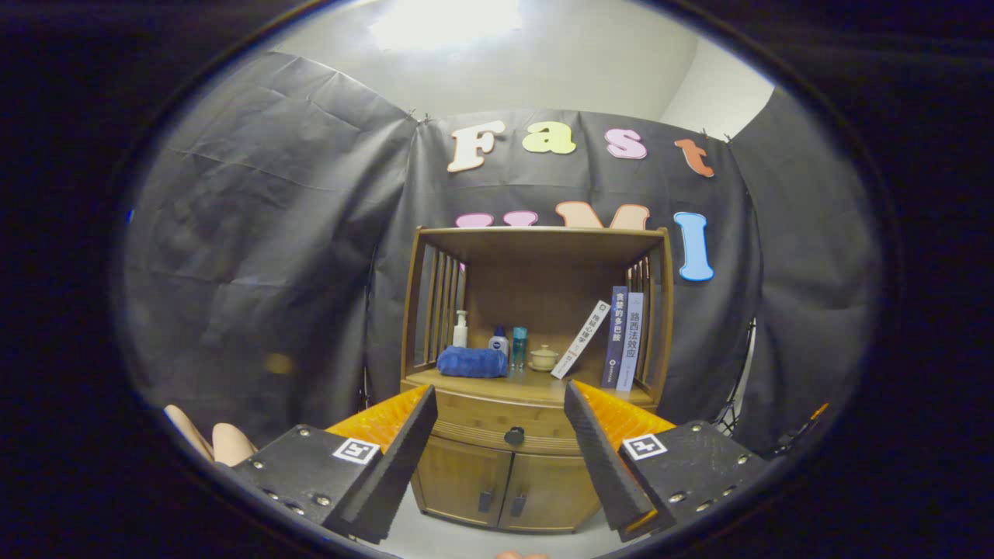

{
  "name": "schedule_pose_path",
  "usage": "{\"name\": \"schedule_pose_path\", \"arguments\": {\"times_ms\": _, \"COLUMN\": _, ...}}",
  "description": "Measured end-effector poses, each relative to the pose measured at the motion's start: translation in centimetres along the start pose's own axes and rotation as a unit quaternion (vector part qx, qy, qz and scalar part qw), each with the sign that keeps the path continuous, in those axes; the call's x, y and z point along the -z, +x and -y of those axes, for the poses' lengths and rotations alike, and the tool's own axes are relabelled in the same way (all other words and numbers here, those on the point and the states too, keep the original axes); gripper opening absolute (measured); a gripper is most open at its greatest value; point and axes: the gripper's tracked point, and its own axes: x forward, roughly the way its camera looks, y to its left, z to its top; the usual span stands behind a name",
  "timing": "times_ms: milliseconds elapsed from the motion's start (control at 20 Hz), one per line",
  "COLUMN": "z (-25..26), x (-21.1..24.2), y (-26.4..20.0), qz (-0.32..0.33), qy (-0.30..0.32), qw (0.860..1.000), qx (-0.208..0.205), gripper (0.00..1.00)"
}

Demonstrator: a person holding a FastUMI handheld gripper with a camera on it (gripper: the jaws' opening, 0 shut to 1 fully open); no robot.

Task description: Pull open the drawer, take out the items inside it, and place them on the countertop above the cabinet.

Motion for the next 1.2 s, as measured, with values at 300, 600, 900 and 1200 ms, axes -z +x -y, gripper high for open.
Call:
{"name": "schedule_pose_path", "arguments": {"times_ms": 300, "z": -0.2, "x": 2.1, "y": 1.0, "qz": -0.013, "qy": -0.002, "qw": 1.0, "qx": -0.002, "gripper": 0.98}}
{"name": "schedule_pose_path", "arguments": {"times_ms": 600, "z": -0.7, "x": 4.4, "y": 4.7, "qz": -0.007, "qy": -0.019, "qw": 1.0, "qx": -0.007, "gripper": 0.98}}
{"name": "schedule_pose_path", "arguments": {"times_ms": 900, "z": 1.1, "x": 10.3, "y": 11.4, "qz": -0.022, "qy": -0.056, "qw": 0.998, "qx": 0.021, "gripper": 0.98}}
{"name": "schedule_pose_path", "arguments": {"times_ms": 1200, "z": 3.1, "x": 17.8, "y": 18.4, "qz": -0.09, "qy": -0.031, "qw": 0.994, "qx": 0.054, "gripper": 0.98}}
